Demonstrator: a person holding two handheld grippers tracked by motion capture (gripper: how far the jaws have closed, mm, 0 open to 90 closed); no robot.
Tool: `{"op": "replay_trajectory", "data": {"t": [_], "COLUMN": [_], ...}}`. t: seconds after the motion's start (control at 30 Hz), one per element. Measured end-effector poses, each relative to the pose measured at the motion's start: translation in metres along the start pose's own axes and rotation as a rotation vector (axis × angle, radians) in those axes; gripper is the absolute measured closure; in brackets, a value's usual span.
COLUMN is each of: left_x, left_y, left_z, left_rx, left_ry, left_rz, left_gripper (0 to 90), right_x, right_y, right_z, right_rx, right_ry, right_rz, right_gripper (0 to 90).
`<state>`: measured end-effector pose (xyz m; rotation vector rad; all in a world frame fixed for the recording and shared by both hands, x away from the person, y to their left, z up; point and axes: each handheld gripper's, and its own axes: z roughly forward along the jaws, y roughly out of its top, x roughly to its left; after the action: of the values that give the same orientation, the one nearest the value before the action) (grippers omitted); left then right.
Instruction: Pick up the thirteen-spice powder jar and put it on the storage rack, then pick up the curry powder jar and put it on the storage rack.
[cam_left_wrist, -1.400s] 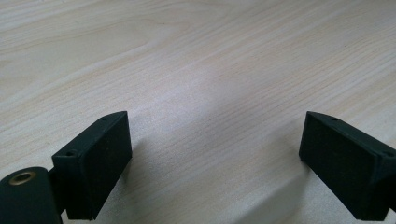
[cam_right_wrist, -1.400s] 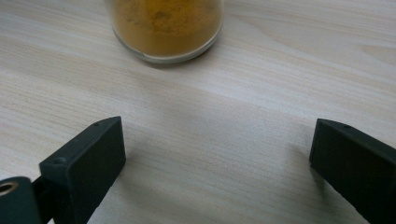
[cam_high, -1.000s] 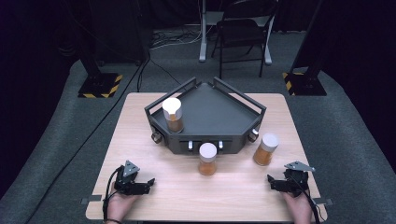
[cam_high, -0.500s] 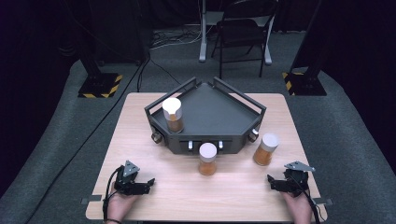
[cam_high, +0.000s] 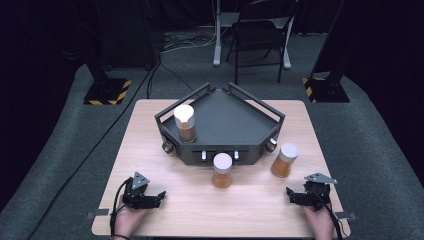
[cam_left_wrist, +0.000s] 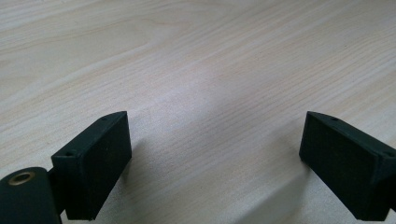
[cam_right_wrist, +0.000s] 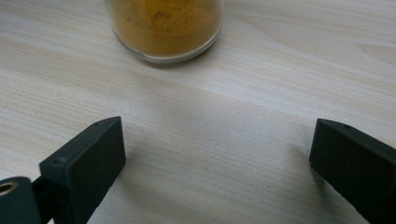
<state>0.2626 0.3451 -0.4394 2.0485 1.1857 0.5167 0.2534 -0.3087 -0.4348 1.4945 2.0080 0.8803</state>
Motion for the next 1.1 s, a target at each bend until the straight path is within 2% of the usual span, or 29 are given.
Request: {"op": "replay_trajectory", "data": {"t": [1.1], "left_x": [0.0004], "left_y": [0.0008], "left_z": [0.0006], "left_rx": [0.004], "left_ry": [0.003], "left_rz": [0.0], "left_gripper": [7.5], "right_x": [0.0004], "right_y": [-0.0001], "right_z": [-0.0001], "right_rx": [-0.001], "right_ry": [-0.002], "right_rz": [0.001], "right_gripper": [2.9]}}
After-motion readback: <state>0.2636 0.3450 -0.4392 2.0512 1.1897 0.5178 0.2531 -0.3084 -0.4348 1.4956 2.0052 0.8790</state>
